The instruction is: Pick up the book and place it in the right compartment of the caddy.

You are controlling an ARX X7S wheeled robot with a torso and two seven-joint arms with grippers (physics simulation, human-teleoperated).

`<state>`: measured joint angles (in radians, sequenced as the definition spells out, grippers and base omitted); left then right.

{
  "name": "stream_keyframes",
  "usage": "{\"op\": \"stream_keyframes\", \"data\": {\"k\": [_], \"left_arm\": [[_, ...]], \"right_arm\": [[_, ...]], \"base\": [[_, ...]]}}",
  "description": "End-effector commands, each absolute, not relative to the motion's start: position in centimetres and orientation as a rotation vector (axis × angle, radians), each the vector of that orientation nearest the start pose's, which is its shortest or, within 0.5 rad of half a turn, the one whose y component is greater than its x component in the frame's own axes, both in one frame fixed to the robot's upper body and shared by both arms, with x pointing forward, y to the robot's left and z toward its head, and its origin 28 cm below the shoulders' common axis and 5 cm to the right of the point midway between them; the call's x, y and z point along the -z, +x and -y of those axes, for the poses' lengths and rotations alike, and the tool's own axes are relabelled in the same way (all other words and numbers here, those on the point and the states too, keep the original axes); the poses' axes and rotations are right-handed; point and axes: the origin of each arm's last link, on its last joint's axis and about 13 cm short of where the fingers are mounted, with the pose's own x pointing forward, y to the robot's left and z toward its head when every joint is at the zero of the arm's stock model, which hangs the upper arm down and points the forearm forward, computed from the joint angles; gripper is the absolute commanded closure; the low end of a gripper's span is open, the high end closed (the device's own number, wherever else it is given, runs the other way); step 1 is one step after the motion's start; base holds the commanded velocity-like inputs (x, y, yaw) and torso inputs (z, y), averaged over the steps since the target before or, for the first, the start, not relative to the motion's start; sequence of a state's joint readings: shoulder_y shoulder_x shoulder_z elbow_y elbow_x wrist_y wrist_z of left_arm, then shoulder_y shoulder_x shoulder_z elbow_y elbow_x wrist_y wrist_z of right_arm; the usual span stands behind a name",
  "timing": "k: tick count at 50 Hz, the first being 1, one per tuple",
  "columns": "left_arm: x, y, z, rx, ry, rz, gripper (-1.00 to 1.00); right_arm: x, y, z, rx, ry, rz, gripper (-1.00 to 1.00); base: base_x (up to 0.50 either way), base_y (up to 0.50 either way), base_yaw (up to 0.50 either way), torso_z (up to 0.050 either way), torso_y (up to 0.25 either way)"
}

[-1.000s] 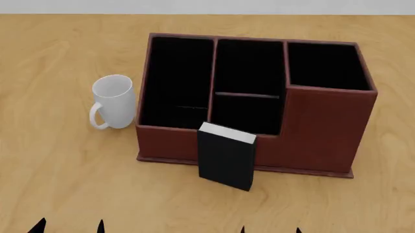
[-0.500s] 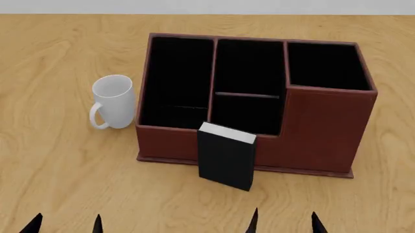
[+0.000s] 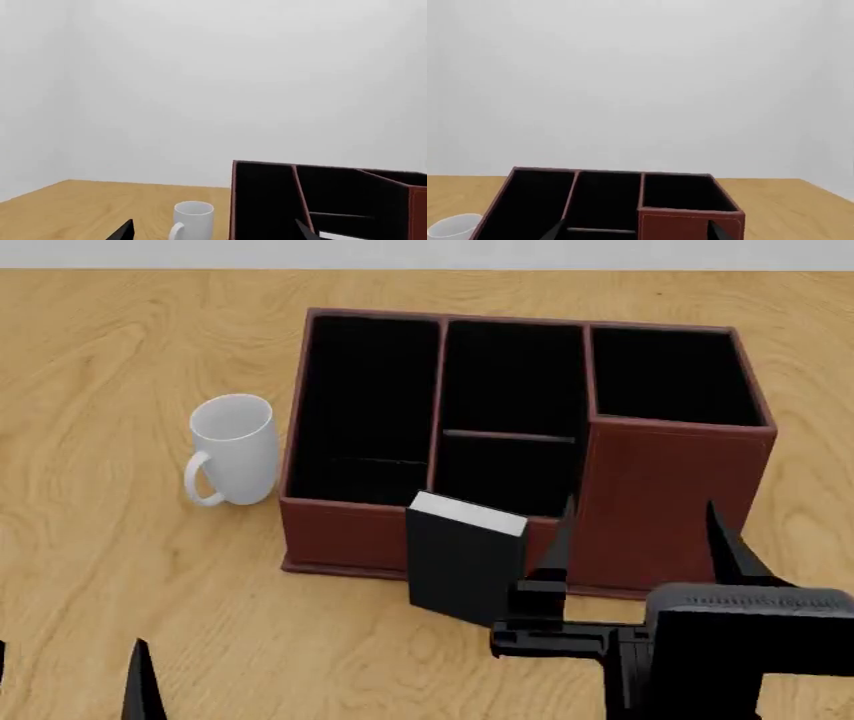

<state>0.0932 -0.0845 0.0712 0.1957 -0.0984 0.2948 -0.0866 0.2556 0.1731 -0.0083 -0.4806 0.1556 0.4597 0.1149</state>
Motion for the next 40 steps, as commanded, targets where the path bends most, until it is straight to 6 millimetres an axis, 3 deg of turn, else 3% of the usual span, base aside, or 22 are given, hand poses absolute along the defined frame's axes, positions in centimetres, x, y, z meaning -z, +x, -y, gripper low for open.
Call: {"op": "stream_keyframes", "data": {"k": [1,6,20,27,40], "left_arm": [[-6.8,18.4,-20.8,-0.034,-0.02,0.506,-1.0],[-6.9,18.3,-20.8,-0.049,0.002,0.531,-1.0],[-8.0,17.4,-21.1,-0.085,-0.003,0.649,-1.0],[-8.3,17.1,-21.2,-0.098,-0.01,0.674,-1.0],[-8.3,17.0,-21.1,-0.092,-0.006,0.681,-1.0]], "right_arm": [[-19.1,25.2,12.8,0.047,-0.075,0.355,-1.0],[-20.6,25.2,12.9,0.055,-0.092,0.383,-1.0],[-22.3,24.6,12.7,0.054,-0.111,0.419,-1.0],[-22.5,24.7,12.5,0.043,-0.122,0.426,-1.0],[-22.3,24.9,12.6,0.043,-0.106,0.422,-1.0]], "base": [[0.0,0.0,0.0,0.0,0.0],[0.0,0.0,0.0,0.0,0.0],[0.0,0.0,0.0,0.0,0.0],[0.03,0.0,0.0,0.0,0.0],[0.29,0.0,0.0,0.0,0.0]]}}
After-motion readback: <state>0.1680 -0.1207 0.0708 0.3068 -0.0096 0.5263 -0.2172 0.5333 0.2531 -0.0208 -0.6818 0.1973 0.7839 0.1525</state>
